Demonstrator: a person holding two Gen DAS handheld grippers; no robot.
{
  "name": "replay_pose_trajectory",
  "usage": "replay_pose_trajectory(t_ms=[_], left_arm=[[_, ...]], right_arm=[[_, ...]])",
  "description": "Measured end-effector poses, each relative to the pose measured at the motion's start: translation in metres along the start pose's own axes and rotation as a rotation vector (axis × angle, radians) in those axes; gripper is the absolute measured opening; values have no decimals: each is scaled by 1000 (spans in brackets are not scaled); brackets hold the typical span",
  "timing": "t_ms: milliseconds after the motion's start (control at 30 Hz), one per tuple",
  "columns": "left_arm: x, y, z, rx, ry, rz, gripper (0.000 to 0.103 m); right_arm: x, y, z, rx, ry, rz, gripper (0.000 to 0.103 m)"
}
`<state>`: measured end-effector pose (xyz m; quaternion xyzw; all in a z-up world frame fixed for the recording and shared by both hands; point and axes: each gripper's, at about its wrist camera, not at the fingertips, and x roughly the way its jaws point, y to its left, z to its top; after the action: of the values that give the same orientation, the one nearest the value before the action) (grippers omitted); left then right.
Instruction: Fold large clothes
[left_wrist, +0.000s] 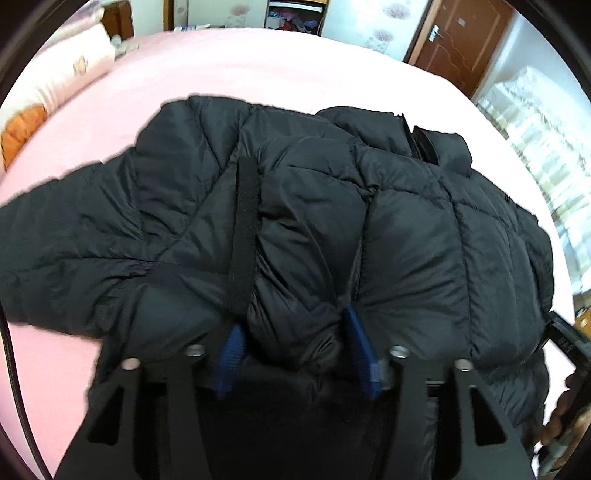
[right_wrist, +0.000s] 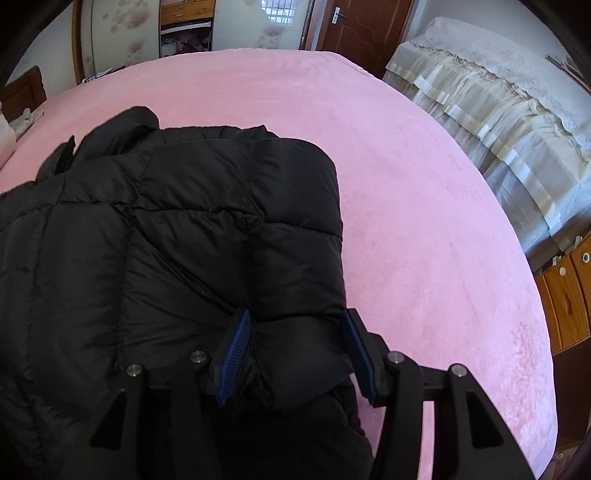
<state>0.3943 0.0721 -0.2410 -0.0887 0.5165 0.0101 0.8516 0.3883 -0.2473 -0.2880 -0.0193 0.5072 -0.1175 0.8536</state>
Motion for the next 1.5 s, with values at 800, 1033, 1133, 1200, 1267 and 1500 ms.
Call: replay_pose_trajectory(t_ms=[800, 1033, 1133, 1200, 1267, 1500], left_arm=[[-212, -34, -62, 119, -226, -62, 92], [-254, -31, -88, 105, -249, -92, 92], [-270, -28, -98, 104, -265, -102, 92], [-278, -26, -104, 106, -276, -105, 93], [-286, -24, -110, 112, -287, -105, 93], [-305, -21, -128, 142, -321, -90, 97]], right_arm=[[-218, 18, -57, 9, -221, 230, 52], [-254, 18, -76, 16, -261, 254, 52], [-265, 19, -85, 24, -266, 276, 53], [-274, 22, -92, 21, -270, 284, 53], [-281, 27, -100, 8, -274, 289, 53], [-300, 37, -113, -33, -301, 297, 53]])
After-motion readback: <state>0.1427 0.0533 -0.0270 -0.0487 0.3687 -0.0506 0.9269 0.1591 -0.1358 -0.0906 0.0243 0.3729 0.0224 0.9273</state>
